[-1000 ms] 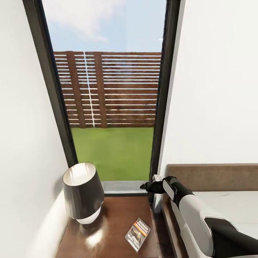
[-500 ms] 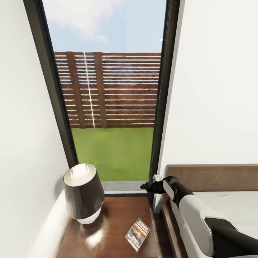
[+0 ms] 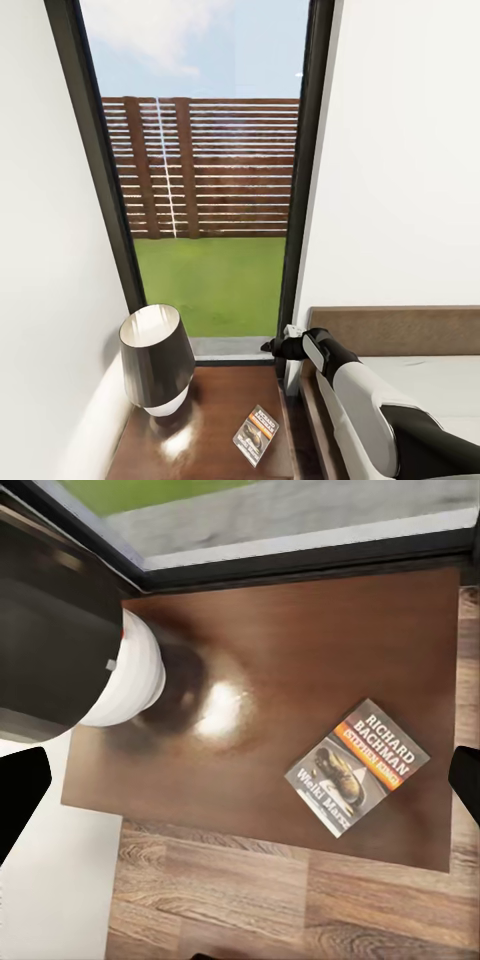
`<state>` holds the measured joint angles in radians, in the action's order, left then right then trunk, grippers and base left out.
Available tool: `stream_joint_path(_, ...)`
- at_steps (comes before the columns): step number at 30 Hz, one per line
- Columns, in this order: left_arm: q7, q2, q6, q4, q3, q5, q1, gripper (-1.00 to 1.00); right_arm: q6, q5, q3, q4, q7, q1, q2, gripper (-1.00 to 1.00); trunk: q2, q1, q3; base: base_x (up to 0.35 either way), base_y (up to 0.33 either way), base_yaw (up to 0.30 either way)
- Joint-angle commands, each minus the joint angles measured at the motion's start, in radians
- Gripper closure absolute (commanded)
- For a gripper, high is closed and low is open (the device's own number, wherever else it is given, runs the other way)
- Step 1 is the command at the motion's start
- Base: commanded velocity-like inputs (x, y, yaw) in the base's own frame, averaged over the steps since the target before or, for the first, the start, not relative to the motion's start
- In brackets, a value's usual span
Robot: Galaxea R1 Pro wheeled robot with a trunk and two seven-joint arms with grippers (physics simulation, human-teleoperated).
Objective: In the bedroom, move the book from the bed onto either nightstand, and place the two sandals side by side next to the bed.
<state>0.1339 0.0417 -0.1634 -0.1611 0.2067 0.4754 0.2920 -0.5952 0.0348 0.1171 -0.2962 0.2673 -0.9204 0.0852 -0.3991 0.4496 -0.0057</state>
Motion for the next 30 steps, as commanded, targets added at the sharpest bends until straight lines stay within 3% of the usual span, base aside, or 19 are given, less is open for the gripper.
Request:
stream_joint_path(1, 0.002, -0.001, 0.006, -0.001, 0.002, -0.006, -0.002, -1.0, -0.006, 0.003, 0.005, -0.001, 0.0, 0.0, 0.0, -1.0, -0.001, 0.0, -0.001, 0.0, 0.0, 0.0)
stream_joint_path(6, -0.004, -0.004, 0.066, 0.016, -0.001, -0.039, -0.015, -1.0, -0.006, 0.003, 0.006, -0.001, 0.0, 0.0, -0.001, -1.0, -0.001, 0.0, -0.001, 0.0, 0.0, 0.0)
stream_joint_path(12, -0.009, -0.006, 0.099, 0.026, -0.003, -0.052, -0.022, -1.0, -0.006, 0.003, 0.006, -0.001, 0.001, 0.0, -0.001, -1.0, -0.001, 0.0, -0.001, 0.0, 0.0, 0.0)
stream_joint_path(30, -0.02, -0.008, 0.117, 0.032, -0.01, -0.059, -0.025, -1.0, 0.008, 0.003, 0.006, -0.002, 0.003, 0.0, -0.002, -1.0, -0.001, 0.0, -0.001, 0.0, 0.0, 0.0)
